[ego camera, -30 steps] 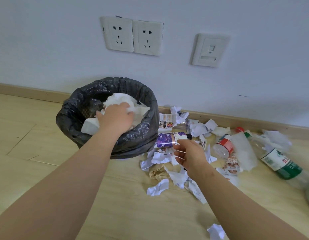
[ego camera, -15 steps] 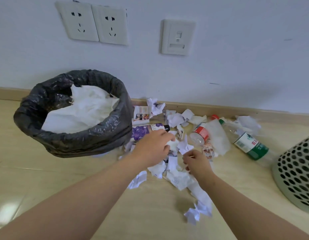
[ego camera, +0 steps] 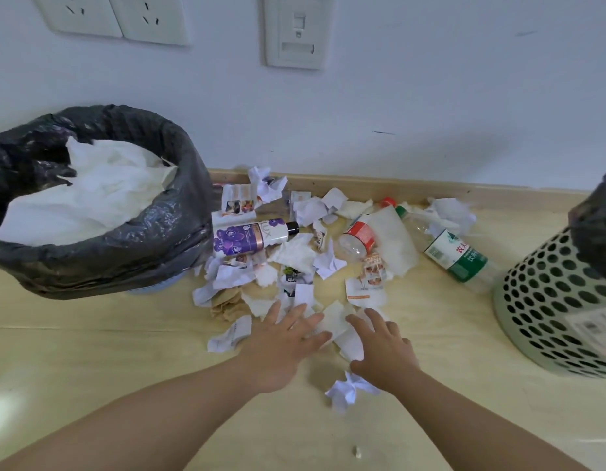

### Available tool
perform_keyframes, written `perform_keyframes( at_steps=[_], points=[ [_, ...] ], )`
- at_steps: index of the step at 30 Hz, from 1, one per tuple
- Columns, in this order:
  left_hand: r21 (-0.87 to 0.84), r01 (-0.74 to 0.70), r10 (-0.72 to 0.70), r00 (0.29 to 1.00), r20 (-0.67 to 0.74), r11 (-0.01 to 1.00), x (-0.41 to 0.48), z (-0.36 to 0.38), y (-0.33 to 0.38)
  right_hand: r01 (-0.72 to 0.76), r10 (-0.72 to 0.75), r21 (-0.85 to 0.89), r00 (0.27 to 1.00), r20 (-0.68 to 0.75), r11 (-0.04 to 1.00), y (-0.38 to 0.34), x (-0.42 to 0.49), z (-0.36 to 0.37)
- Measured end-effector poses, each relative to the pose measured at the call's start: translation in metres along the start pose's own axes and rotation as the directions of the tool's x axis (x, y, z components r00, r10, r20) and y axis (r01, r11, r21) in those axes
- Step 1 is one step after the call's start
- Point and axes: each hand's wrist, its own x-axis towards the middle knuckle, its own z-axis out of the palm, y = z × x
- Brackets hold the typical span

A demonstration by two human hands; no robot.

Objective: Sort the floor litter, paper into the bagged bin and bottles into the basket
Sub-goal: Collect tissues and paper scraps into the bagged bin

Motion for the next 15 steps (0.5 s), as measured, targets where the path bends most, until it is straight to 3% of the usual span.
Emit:
perform_keyframes(
  at_steps=[4, 8, 15],
  points=[
    [0.028, 0.047, -0.048, 0.998, 0.038, 0.999, 0.016, 0.003, 0.014, 0.008, -0.006, -0.052, 1.0, 0.023, 0.999, 0.007, -0.001, 0.006],
    [0.101, 0.031, -0.024, 0.997, -0.074, 0.994, 0.017, 0.001, 0.01, 0.029, -0.03, -0.048, 1.0, -0.009, 0.998, 0.013, 0.001, 0.008],
    [0.138, 0.033, -0.018, 0.994, -0.106, 0.99, 0.01, 0.009, -0.006, 0.028, -0.029, -0.023, 0.999, -0.042, 0.999, 0.011, 0.007, 0.006]
  ],
)
